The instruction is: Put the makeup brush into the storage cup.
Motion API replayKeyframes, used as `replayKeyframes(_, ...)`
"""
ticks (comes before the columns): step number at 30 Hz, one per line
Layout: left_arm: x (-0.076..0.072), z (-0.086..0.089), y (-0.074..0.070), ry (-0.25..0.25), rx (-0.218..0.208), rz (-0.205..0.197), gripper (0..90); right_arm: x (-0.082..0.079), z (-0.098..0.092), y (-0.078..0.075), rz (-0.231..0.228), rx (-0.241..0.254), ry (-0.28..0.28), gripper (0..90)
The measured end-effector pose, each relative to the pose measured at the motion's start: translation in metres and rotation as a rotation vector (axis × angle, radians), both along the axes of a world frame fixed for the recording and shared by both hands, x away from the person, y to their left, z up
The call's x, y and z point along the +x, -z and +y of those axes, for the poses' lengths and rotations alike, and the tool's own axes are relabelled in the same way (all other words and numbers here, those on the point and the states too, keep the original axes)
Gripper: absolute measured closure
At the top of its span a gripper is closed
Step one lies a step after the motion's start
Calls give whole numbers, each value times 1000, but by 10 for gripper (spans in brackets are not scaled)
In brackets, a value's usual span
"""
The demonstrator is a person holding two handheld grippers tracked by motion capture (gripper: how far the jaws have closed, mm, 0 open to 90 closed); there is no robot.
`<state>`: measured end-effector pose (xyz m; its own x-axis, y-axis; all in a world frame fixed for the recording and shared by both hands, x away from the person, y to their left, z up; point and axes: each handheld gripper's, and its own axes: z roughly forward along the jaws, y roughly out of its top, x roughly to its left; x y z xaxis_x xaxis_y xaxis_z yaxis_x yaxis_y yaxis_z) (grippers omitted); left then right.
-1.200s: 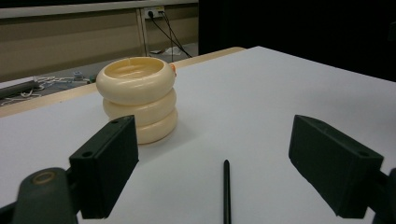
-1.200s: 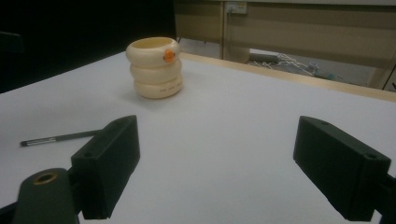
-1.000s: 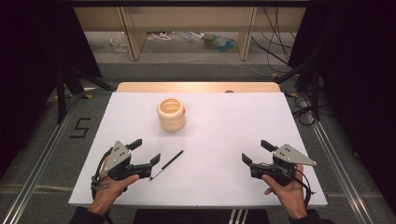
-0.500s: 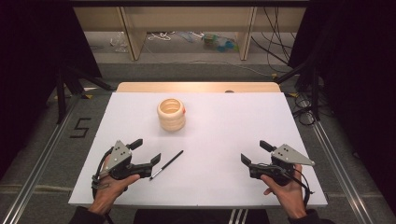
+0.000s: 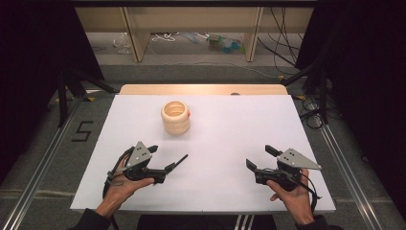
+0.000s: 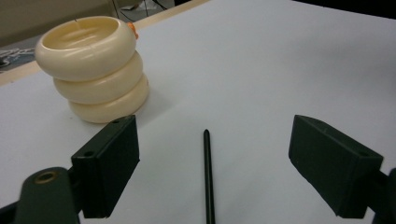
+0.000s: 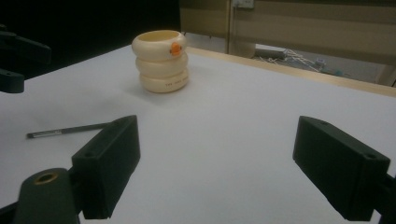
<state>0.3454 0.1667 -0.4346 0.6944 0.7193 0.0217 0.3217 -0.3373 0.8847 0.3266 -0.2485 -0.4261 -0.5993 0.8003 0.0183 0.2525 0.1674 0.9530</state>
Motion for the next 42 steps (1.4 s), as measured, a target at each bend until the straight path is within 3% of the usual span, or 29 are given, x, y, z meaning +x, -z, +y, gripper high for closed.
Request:
replayKeyframes(3, 5, -4, -2, 23, 71, 36, 163, 1, 1, 1, -3, 7, -2, 157)
replayKeyframes(6, 10, -7, -3, 43, 111, 82, 173, 0, 0, 0, 11, -5, -7, 157)
replayKeyframes(9, 15, -10, -4, 54, 160, 101, 175, 0, 1, 1, 6, -7, -9, 157)
replayKeyframes(10, 16, -11, -3, 55, 165, 121, 175, -2, 2, 0, 47, -1, -1, 157)
replayKeyframes(11, 18, -11, -4, 69, 202, 131, 175, -2, 2, 0, 50, -2, -6, 157)
replayKeyframes(13, 21, -13, -4, 68, 237, 150, 173, -1, 3, 1, 39, 7, -9, 157)
replayKeyframes(18, 29, -23, 0, 63, 267, 195, 171, -1, 4, 2, 49, -12, -24, 157)
replayKeyframes(20, 33, -26, 1, 80, 298, 206, 175, -1, 5, 2, 45, -15, -27, 157)
replayKeyframes(23, 39, -28, 1, 121, 363, 273, 175, -2, 4, 2, 47, -16, -32, 157)
replayKeyframes(28, 49, -29, 2, 117, 418, 345, 186, -1, 6, 3, 44, -4, -50, 156)
replayKeyframes(30, 52, -31, 3, 118, 451, 363, 201, -1, 6, 4, 49, -2, -56, 156)
replayKeyframes(33, 55, -36, 5, 112, 451, 386, 217, -1, 5, 3, 44, -9, -53, 156)
replayKeyframes(36, 59, -39, 4, 144, 512, 418, 214, -1, 6, 4, 47, 0, -58, 156)
replayKeyframes(38, 60, -42, 4, 132, 517, 423, 222, 1, 6, 4, 12, -13, -53, 156)
replayKeyframes(40, 62, -41, 4, 144, 546, 434, 229, 1, 6, 4, 14, -12, -54, 156)
replayKeyframes(42, 62, -42, 6, 134, 542, 457, 226, 0, 6, 4, 42, -3, -55, 156)
